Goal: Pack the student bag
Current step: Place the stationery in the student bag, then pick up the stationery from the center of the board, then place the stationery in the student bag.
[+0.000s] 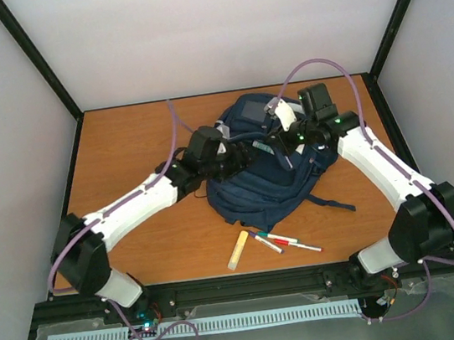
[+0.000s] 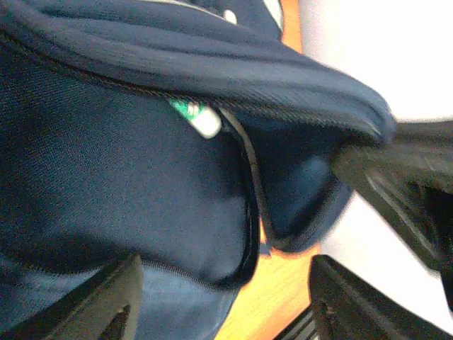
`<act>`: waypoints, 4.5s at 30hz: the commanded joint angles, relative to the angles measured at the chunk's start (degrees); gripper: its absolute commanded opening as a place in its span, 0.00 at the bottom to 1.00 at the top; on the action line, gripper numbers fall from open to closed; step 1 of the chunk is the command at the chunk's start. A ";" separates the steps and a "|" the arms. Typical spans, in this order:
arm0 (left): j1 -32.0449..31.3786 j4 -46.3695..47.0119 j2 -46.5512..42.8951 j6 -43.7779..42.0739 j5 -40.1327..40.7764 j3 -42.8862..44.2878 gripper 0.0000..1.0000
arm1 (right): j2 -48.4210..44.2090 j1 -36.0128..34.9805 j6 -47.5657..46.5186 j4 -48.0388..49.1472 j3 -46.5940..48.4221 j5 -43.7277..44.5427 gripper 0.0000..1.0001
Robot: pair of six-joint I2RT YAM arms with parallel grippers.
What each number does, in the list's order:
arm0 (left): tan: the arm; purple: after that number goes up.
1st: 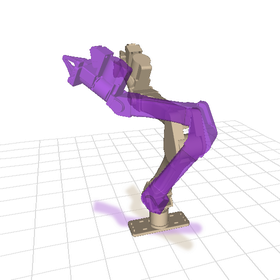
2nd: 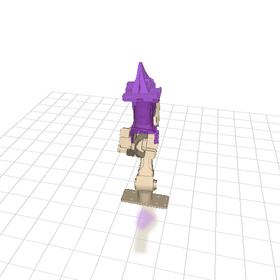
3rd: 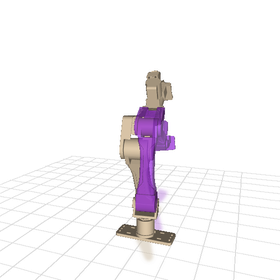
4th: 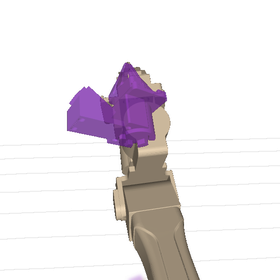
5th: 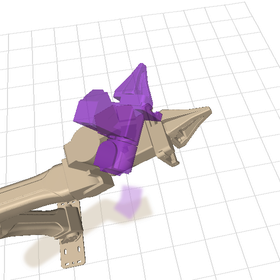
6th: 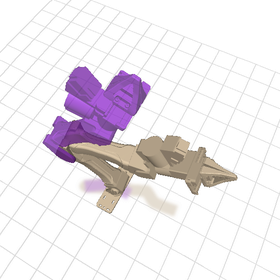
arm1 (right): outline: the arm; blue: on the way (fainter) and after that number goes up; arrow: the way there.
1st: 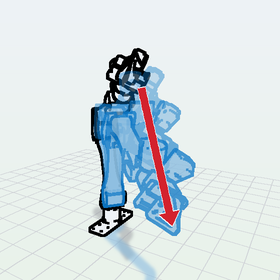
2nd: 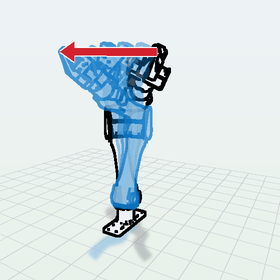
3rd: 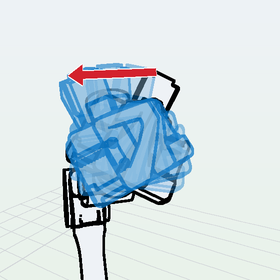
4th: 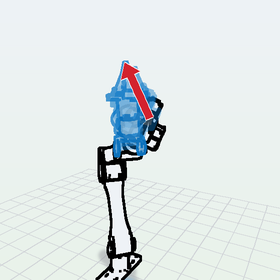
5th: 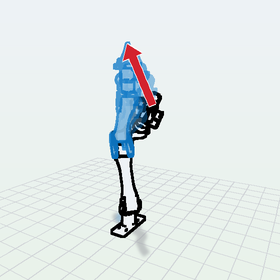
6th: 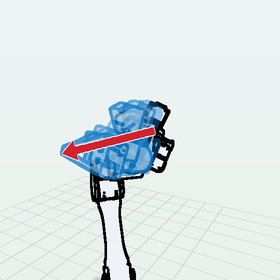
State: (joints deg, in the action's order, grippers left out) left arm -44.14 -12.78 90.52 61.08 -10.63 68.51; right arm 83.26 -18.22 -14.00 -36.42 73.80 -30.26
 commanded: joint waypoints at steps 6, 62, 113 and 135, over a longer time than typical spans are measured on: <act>-0.07 -23.36 -16.15 -24.88 -1.82 -5.86 1.00 | -7.73 0.96 -2.65 8.80 -4.67 0.74 0.03; -26.85 -34.21 5.63 -24.97 17.49 -7.36 0.69 | -5.52 3.35 -3.08 11.82 -10.26 -4.51 0.03; -26.71 -35.70 -2.58 -32.07 17.49 -6.32 0.22 | -4.16 4.09 -3.22 11.32 -10.10 -5.49 0.03; -9.39 0.45 -5.23 -5.77 7.50 -4.79 0.22 | -4.43 4.22 -2.83 11.55 -10.32 -5.98 0.03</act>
State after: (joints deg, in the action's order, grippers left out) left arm -56.25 -23.03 83.09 45.45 -0.23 62.35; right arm 78.81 -15.00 -16.53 -27.62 63.46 -35.66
